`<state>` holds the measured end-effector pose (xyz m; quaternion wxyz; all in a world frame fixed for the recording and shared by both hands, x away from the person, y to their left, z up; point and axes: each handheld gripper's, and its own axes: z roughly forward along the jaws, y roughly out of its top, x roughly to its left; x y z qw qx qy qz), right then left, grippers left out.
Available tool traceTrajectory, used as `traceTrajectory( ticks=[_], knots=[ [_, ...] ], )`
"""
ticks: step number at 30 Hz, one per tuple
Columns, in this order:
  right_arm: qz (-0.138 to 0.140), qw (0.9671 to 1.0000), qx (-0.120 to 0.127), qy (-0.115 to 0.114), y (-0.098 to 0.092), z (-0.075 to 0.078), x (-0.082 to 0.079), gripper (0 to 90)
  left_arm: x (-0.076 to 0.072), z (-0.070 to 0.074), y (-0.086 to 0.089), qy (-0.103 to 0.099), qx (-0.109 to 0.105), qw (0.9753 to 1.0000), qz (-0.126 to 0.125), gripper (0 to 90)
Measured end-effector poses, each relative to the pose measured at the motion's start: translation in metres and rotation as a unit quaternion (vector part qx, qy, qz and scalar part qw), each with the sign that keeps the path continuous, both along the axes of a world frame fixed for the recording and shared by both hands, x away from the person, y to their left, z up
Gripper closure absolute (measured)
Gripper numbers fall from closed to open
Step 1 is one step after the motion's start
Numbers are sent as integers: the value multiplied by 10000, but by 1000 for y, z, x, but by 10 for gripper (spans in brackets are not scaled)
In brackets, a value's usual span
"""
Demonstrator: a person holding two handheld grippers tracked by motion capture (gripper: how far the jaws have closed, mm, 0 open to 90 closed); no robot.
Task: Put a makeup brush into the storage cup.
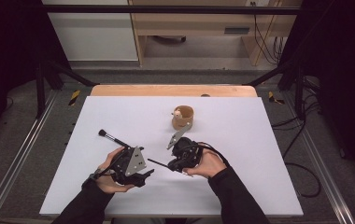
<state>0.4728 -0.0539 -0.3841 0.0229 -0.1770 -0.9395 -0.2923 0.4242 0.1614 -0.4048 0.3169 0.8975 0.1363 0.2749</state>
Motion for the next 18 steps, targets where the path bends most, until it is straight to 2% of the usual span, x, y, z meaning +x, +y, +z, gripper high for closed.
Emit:
traceTrajectory(
  ticks=[1, 2, 5, 9, 10, 18],
  knots=[
    [12, 10000, -7, 6, 1, 0, 0, 859, 0, -1, -1, 103, -6, 9999, -121, 223],
    [-33, 10000, -22, 21, 2, 0, -1, 859, 0, -1, -2, 81, 22, 9999, -139, 231],
    [72, 10000, -40, 30, 3, -1, 0, 859, -1, -2, -3, -23, 110, 9998, -139, 262],
    [-2, 10000, -24, 67, 5, -2, -1, 859, -2, -5, -6, -151, 272, 9994, -151, 310],
    [65, 10000, -32, 68, 5, -2, 0, 859, -3, -5, -7, -202, 314, 9992, -160, 323],
    [96, 9998, -92, 124, 8, -5, 0, 859, -6, -10, -16, -417, 580, 9967, -384, 429]
  ],
)
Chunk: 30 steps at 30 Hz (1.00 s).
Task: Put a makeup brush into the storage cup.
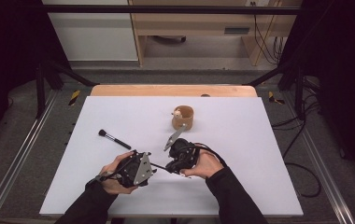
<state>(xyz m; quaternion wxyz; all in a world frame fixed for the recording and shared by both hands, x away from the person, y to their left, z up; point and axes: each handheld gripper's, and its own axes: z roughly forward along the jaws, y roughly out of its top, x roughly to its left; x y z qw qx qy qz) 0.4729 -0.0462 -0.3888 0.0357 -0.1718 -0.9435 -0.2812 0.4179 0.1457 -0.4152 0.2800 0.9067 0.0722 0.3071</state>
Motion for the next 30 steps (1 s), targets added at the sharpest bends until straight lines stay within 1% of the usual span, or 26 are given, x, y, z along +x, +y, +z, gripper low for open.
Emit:
traceTrajectory(
  ticks=[3, 5, 9, 10, 12, 13, 14, 15, 16, 17, 25, 27, 30],
  knots=[
    [44, 10000, 3, -4, 1, -1, 0, 859, -1, -2, -3, -92, 61, 9999, -57, 464],
    [-4, 10000, 16, 4, 2, -1, 0, 859, -2, -3, -6, -157, 120, 9998, -98, 492],
    [21, 10000, -14, 24, 3, -2, 0, 859, -3, -5, -10, -281, 244, 9992, -174, 551],
    [2, 10000, -22, 31, 3, -3, 0, 859, -3, -5, -11, -310, 339, 9987, -217, 573],
    [24, 10000, -21, 27, 3, -3, 0, 859, -4, -7, -12, -351, 408, 9982, -258, 610],
    [26, 10000, -20, 32, 3, -3, 0, 859, -4, -8, -13, -354, 384, 9982, -280, 627],
    [-9, 10000, -12, 50, 4, -3, 0, 859, -5, -8, -13, -378, 441, 9979, -289, 643],
    [51, 10000, -25, 39, 4, -3, 0, 859, -5, -9, -13, -386, 457, 9977, -319, 659],
    [51, 10000, -34, 46, 4, -3, 0, 859, -5, -9, -14, -399, 481, 9975, -340, 671],
    [29, 10000, -48, 69, 5, -3, -1, 859, -5, -8, -14, -419, 585, 9967, -366, 682],
    [64, 10000, -34, 60, 5, -3, 0, 859, -6, -10, -14, -417, 660, 9959, -458, 725],
    [72, 9999, -28, 73, 5, -3, 0, 858, -7, -11, -15, -408, 710, 9954, -491, 743],
    [92, 10000, -11, 36, 4, -3, 0, 857, -7, -12, -15, -382, 745, 9951, -530, 764]
  ],
)
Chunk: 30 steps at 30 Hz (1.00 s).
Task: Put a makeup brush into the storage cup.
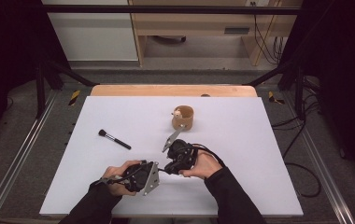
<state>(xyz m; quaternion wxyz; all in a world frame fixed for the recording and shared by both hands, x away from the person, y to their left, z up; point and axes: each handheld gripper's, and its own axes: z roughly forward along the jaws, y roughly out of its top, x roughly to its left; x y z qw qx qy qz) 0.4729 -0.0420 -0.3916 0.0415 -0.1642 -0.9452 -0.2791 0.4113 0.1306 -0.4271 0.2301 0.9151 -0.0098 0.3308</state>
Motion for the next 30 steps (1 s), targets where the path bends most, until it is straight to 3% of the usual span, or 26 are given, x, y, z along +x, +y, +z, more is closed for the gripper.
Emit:
traceTrajectory(
  ticks=[11, 16, 20, 22, 27, 30],
  knots=[
    [-127, 9998, 75, -121, -2, 2, 0, 841, -1, -3, -3, 123, 174, 9997, -130, 841],
    [-54, 9998, 54, -171, -3, 2, 2, 838, -1, -5, -3, 186, 139, 9997, -124, 847],
    [-154, 9996, 117, -196, -3, 3, 1, 815, -1, -5, -2, 211, 74, 9997, -84, 848],
    [-219, 9990, 213, -329, -5, 6, 2, 801, -1, -6, 0, 253, -38, 9997, -29, 847],
    [-580, 9941, 577, -706, -17, 16, 3, 713, 2, -7, 6, 349, -193, 9991, 160, 847],
    [-908, 9869, 867, -1013, -25, 22, 3, 662, 4, -7, 9, 463, -414, 9976, 307, 847]
  ],
)
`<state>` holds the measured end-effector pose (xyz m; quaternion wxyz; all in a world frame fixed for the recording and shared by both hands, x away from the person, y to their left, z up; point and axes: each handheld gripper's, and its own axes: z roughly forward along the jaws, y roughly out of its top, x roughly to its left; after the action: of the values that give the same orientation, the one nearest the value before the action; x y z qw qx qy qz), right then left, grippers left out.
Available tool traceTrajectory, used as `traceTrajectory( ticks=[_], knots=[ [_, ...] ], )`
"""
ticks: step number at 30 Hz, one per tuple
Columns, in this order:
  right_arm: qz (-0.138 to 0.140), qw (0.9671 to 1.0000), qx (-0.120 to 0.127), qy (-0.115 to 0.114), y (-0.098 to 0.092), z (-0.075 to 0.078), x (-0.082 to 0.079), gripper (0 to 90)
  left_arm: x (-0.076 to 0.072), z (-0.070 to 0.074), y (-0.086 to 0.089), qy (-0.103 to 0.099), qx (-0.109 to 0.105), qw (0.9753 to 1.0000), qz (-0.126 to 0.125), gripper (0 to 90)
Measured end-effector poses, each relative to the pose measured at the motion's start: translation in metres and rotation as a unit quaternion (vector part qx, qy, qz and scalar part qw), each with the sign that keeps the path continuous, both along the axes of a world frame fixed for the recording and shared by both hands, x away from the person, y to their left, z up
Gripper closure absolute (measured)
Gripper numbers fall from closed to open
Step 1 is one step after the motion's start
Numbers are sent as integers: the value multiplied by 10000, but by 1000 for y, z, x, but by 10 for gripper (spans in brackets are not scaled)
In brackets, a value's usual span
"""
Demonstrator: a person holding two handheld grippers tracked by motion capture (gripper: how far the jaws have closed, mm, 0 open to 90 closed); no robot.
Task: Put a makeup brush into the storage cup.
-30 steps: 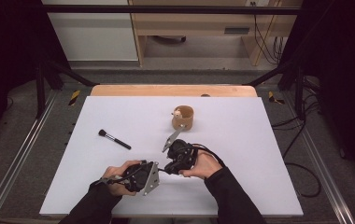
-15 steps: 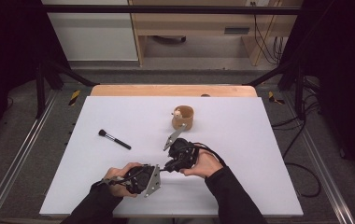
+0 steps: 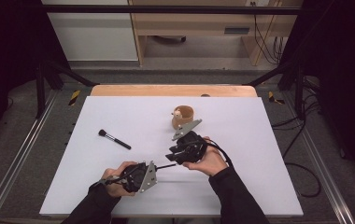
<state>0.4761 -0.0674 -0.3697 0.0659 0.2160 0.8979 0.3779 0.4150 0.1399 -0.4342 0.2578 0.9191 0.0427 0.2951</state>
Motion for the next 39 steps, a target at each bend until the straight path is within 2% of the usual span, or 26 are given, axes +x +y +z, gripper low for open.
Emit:
traceTrajectory(
  ticks=[5, 9, 11, 17, 20, 24, 28, 31, 34, 39],
  knots=[
    [-369, 9979, 425, -315, -15, 9, 1, 562, 2, 1, 4, 104, -158, 9996, 215, 846],
    [-599, 9949, 669, -453, -25, 15, 0, 483, 4, 0, 9, 202, -304, 9986, 388, 846],
    [-707, 9935, 704, -541, -30, 17, -1, 429, 5, 0, 11, 265, -388, 9977, 489, 846],
    [-924, 9896, 858, -695, -39, 16, -3, 331, 9, -2, 16, 502, -657, 9937, 751, 846],
    [-1046, 9880, 928, -661, -43, 14, -3, 276, 11, -3, 19, 603, -782, 9908, 928, 846],
    [-1213, 9853, 1031, -622, -50, 12, -4, 249, 12, -3, 22, 648, -906, 9875, 1117, 847],
    [-1309, 9827, 1167, -596, -56, 10, -6, 230, 13, -2, 24, 703, -1088, 9835, 1263, 846],
    [-1374, 9807, 1252, -604, -59, 7, -9, 209, 13, -1, 26, 759, -1250, 9793, 1397, 847],
    [-1467, 9785, 1329, -572, -62, 3, -11, 187, 14, -1, 29, 845, -1528, 9723, 1552, 846],
    [-1669, 9734, 1478, -531, -65, -4, -12, 167, 15, -1, 33, 1018, -1802, 9630, 1723, 846]
  ],
)
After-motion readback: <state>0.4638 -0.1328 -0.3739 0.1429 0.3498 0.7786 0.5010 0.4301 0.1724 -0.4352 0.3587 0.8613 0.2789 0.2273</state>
